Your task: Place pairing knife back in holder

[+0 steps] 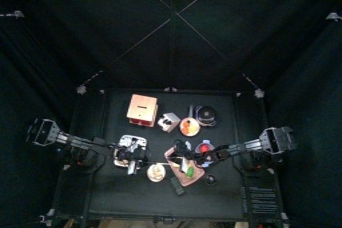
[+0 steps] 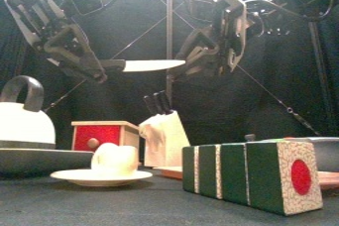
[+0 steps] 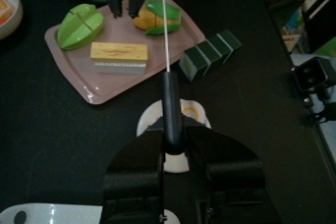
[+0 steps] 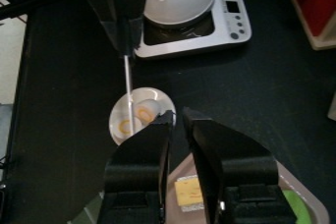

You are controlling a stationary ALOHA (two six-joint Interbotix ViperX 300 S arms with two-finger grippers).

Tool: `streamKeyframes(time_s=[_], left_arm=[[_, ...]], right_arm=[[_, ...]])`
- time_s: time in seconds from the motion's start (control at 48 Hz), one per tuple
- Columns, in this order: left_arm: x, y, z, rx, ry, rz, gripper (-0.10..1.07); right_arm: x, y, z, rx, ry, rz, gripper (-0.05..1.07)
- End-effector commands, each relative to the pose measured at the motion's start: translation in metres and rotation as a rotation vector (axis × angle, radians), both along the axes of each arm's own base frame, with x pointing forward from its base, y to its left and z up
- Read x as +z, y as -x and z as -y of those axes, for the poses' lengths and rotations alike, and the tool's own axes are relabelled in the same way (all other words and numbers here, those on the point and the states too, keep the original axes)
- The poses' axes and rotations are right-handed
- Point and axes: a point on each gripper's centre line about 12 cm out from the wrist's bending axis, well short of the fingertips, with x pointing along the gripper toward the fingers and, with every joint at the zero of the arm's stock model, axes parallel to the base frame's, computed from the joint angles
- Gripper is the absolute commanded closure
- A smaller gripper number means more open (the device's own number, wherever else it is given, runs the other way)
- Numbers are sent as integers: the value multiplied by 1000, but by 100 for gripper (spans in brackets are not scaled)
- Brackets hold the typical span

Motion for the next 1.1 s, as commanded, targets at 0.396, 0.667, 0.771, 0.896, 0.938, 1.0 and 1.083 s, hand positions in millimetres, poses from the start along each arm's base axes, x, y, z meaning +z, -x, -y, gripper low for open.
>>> streamKeyframes(time_s=[0.396,0.667,0.771,0.896,0.938,1.0,1.083], left_arm=[[47,-16,-66,333,204,-176,51],[67,-13,-96,416,211,-288,51],[69,-12,-103,436,213,-334,51],[72,-14,-110,458,222,-386,51],[72,-16,-113,468,225,-399,51],[72,-20,-116,482,229,-423,51],[71,-27,-122,501,222,-454,51]], right_arm=[[15,36,127,-658,-8,163,46],[-9,30,159,-792,8,113,62],[-11,24,172,-818,13,113,69],[-14,18,183,-842,12,112,74],[-14,17,186,-846,14,113,75],[-17,16,188,-852,15,107,75],[-19,15,189,-853,11,102,75]])
